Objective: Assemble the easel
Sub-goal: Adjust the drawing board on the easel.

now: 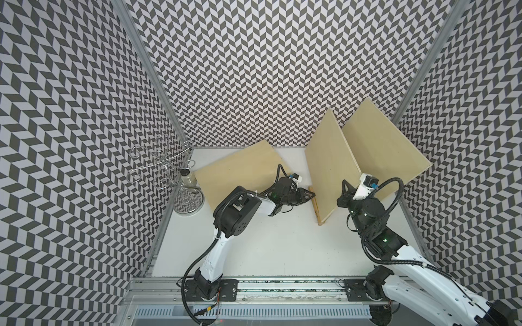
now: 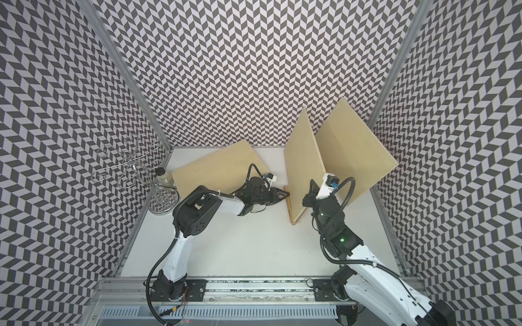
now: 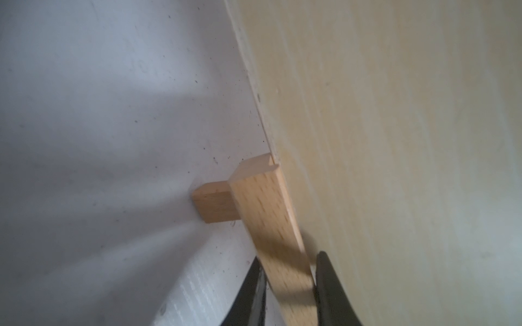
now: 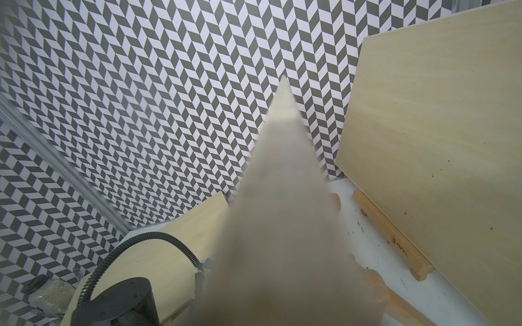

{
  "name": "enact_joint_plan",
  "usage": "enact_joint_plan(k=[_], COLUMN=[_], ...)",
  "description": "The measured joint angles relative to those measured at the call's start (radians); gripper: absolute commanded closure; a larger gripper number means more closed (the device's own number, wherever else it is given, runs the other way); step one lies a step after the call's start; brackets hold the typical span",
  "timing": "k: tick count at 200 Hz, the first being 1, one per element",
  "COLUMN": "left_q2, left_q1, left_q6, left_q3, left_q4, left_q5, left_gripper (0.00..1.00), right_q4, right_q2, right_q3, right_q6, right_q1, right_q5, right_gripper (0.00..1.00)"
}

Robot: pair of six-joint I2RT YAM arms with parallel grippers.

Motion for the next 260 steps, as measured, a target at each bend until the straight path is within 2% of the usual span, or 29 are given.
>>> enact_joint_plan(k=[33,71,148,223,260], left_q2=[-0.021,-0.059,-0.034,0.093,0.122], left_q1=[-0.014,-0.038,-0.030,0.020,0.028], left_q6=[0.011,0.027,0.060,0.136,0.136], left_q3=[0.001,0.010,0.167,0.402,0.465], left_q4=[-0.046,-0.136,-0.323,-0.418,-0.402], left_q5=[-0.062,-0.192,-0.473,-0.576,-0.610], left_gripper=[1.00,1.00,1.00,1.00,1.00], right_q4=[-0.007,-0.060,-0.111,-0.116,-0.101], right_q2=[0.000,-0.027,-0.057,-0.050,-0.029], right_q3=[0.003,0.014,0.016,0.015,0.016], right_q6=[-0.003,0.006,0.085,0.144,0.154], right_q1=[0.010,0.036,0.102,0.117,0.121], right_q5=[0.005,0.030,0.088,0.117,0.118], right_gripper=[1.00,1.00,1.00,1.00,1.00])
